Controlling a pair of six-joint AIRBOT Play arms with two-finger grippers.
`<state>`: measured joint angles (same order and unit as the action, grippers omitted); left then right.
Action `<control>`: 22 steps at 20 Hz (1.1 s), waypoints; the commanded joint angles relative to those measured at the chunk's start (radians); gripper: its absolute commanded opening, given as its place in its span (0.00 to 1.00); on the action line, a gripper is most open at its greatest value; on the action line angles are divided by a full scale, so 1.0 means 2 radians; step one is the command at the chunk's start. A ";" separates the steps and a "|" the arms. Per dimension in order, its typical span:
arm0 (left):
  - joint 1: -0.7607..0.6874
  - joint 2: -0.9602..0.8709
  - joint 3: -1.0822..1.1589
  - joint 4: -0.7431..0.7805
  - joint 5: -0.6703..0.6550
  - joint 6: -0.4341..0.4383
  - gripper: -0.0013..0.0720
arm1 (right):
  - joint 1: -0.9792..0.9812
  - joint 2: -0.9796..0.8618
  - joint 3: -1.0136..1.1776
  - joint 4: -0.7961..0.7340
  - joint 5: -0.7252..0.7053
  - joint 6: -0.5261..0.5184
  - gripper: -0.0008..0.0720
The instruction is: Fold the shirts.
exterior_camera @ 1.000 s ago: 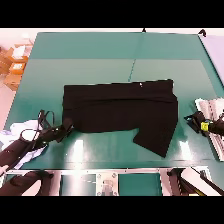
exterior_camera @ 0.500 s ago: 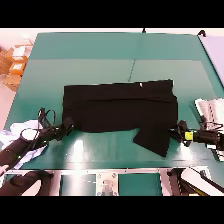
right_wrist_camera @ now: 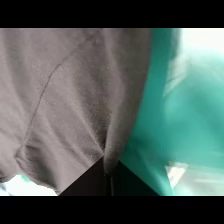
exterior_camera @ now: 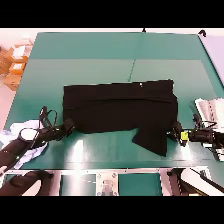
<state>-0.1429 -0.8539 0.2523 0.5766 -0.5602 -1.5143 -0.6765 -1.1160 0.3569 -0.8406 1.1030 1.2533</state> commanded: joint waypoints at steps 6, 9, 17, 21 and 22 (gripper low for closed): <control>0.000 0.085 0.041 0.297 -0.162 -0.253 0.06 | 0.001 0.083 0.017 -0.113 0.046 0.107 0.04; 0.000 0.086 0.079 0.346 -0.176 -0.269 0.06 | 0.001 0.091 0.049 -0.102 0.064 0.107 0.04; 0.000 0.022 0.206 0.362 -0.174 -0.239 0.06 | 0.089 0.067 0.221 -0.025 0.065 0.131 0.04; 0.000 -0.113 0.325 0.369 -0.168 -0.198 0.06 | 0.127 -0.016 0.292 -0.010 0.021 0.140 0.04; 0.000 -0.150 0.356 0.369 -0.165 -0.192 0.06 | 0.135 -0.045 0.312 -0.003 0.005 0.140 0.04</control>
<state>-0.1440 -0.9844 0.8104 1.3022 -0.9024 -1.9530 -0.4591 -1.0950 0.8791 -0.8852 1.1908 1.5173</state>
